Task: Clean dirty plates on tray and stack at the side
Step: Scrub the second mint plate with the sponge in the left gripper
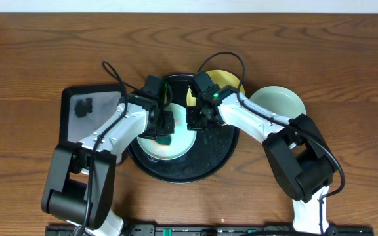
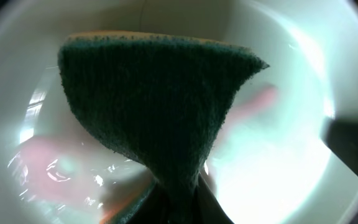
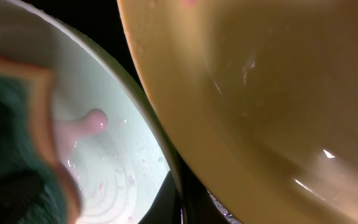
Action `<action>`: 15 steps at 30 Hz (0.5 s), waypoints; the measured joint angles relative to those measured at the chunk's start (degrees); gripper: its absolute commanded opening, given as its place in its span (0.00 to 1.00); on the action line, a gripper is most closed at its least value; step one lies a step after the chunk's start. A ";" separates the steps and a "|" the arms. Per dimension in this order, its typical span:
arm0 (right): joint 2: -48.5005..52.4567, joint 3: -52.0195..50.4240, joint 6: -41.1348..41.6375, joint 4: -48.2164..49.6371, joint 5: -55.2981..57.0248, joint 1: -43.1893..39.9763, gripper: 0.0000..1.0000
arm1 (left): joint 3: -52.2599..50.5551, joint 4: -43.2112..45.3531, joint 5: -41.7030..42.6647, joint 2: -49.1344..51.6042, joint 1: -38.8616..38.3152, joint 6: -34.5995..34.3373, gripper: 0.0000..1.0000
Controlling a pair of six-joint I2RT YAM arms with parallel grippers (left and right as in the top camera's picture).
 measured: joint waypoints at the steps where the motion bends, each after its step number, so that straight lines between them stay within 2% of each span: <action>1: 0.00 0.00 0.00 0.00 0.00 0.00 0.01 | 0.00 0.11 1.22 0.02 0.00 1.88 0.07; 6: 0.00 0.00 -0.04 0.00 -0.02 0.00 0.01 | 0.00 0.26 5.31 0.39 -0.02 9.09 0.08; 9: 0.00 0.00 -0.17 0.02 -0.02 0.00 0.01 | 0.00 0.33 5.22 0.44 -0.07 8.70 0.07; 11: 0.02 0.00 -0.20 0.02 -0.04 0.00 0.01 | 0.28 -0.92 2.12 0.42 -0.44 3.02 0.07; 15: 0.02 0.00 -0.20 0.07 -0.13 0.00 0.01 | 1.36 -7.45 -9.25 0.22 -1.79 -13.33 0.07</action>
